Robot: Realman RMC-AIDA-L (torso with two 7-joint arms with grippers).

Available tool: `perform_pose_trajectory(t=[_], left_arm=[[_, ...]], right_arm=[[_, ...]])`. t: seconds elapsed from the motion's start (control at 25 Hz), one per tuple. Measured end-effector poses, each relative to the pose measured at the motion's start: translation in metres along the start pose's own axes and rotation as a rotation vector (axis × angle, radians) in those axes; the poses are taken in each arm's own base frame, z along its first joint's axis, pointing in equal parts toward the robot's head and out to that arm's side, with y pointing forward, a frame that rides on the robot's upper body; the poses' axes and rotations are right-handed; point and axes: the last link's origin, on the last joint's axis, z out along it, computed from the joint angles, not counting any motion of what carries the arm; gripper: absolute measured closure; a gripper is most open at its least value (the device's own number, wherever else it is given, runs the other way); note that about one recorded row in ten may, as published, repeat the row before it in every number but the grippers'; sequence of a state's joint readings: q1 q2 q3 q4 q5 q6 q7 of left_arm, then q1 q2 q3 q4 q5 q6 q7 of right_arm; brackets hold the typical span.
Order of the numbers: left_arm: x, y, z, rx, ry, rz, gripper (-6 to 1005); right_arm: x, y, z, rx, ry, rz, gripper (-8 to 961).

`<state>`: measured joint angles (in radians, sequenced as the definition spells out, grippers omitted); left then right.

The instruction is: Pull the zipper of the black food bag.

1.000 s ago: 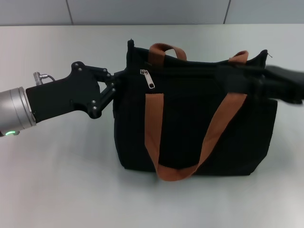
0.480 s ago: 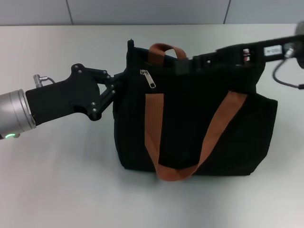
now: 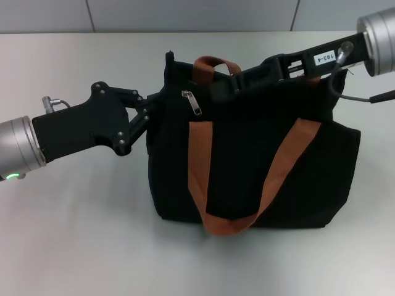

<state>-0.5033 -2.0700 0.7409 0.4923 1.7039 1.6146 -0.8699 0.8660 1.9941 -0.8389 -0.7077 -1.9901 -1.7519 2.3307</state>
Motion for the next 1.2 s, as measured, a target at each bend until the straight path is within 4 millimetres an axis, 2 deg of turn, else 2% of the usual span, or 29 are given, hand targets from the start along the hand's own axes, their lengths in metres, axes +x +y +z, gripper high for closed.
perform_pose_trajectory(t=[0.28, 0.56, 0.72, 1.2], left_arm=[[0.000, 0.001, 0.001, -0.006, 0.001, 0.000, 976], [0.001, 0.001, 0.002, -0.011, 0.003, 0.001, 976], [0.001, 0.001, 0.003, -0.015, 0.004, 0.003, 975], [0.002, 0.000, 0.003, -0.015, 0.005, 0.002, 975]], right_arm=[[-0.002, 0.001, 0.010, 0.023, 0.043, 0.004, 506], [-0.003, 0.001, 0.017, 0.037, 0.067, 0.002, 583], [-0.004, 0.001, 0.018, 0.039, 0.064, 0.000, 627], [-0.014, 0.008, 0.015, 0.080, 0.066, -0.078, 638]])
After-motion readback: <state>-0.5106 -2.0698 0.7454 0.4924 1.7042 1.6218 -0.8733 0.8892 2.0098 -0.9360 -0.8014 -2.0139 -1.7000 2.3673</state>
